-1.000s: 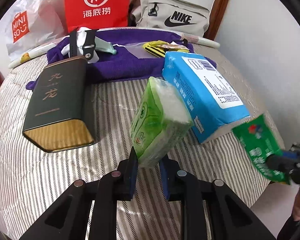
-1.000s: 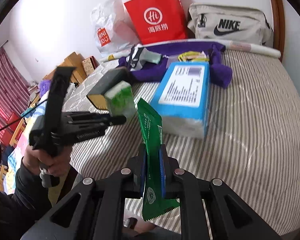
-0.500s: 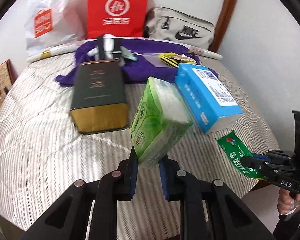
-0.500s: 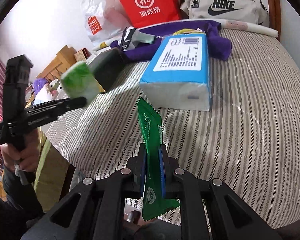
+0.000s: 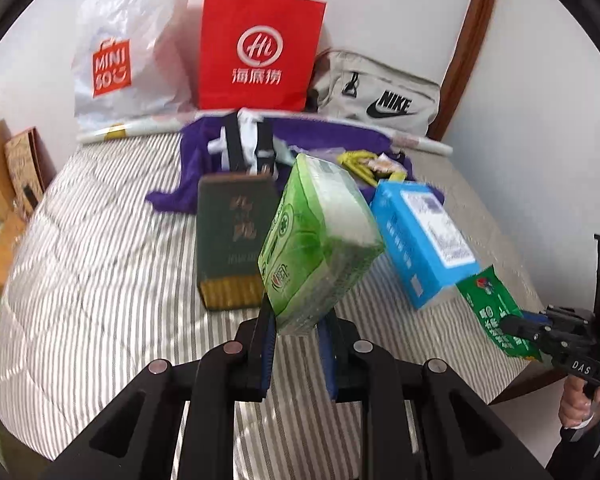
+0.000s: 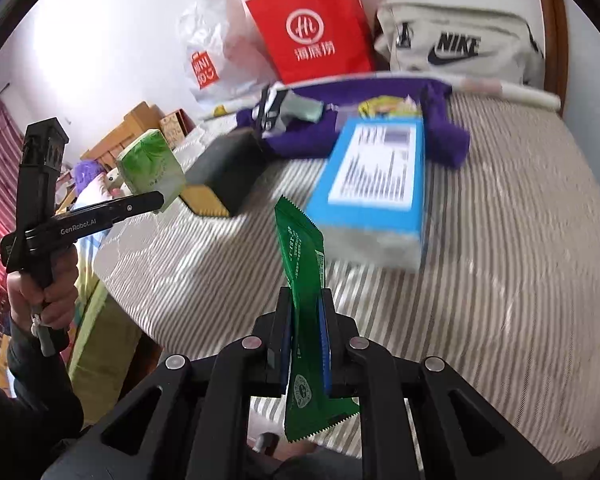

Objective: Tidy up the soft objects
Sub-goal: 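Carry the green tissue pack and green sachet over the purple towel with both tools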

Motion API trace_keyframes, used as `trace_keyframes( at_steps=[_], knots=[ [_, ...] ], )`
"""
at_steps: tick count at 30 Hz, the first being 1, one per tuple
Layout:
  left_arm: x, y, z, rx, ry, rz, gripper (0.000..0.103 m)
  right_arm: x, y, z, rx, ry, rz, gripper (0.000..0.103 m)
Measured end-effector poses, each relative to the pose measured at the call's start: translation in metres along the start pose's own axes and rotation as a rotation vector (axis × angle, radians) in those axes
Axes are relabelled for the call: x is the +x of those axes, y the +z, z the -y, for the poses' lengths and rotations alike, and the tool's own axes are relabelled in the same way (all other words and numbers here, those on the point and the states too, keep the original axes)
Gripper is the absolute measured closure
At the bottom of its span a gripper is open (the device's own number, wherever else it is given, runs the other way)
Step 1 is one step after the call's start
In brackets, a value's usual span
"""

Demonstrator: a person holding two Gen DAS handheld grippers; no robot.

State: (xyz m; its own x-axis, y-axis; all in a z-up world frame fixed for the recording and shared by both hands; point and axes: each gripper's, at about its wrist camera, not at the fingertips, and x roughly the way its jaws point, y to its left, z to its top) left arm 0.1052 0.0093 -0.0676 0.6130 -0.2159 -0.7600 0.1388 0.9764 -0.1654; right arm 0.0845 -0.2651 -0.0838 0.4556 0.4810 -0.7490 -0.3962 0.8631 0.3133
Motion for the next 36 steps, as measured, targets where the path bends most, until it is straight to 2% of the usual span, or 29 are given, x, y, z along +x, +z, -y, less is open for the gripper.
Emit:
trace_keyframes(
  at_steps=[7,16,25,28,36],
  knots=[
    [0.001,0.035,0.002,0.01,-0.001,0.033,0.084,-0.001,0.045,0.009,0.008,-0.022,0.049,0.091],
    [0.017,0.072,-0.004,-0.002,0.006,0.037,0.084,0.011,0.097,0.025,0.029,-0.052,0.081,0.091],
    [0.045,0.103,-0.016,-0.018,0.003,0.017,0.084,0.028,0.136,0.044,0.046,-0.077,0.106,0.091],
    [0.057,0.113,-0.015,-0.007,0.006,0.003,0.084,0.038,0.151,0.049,0.037,-0.121,0.114,0.091],
    [0.085,0.134,-0.008,0.007,-0.005,-0.031,0.084,0.066,0.177,0.061,0.032,-0.167,0.109,0.091]
  ],
)
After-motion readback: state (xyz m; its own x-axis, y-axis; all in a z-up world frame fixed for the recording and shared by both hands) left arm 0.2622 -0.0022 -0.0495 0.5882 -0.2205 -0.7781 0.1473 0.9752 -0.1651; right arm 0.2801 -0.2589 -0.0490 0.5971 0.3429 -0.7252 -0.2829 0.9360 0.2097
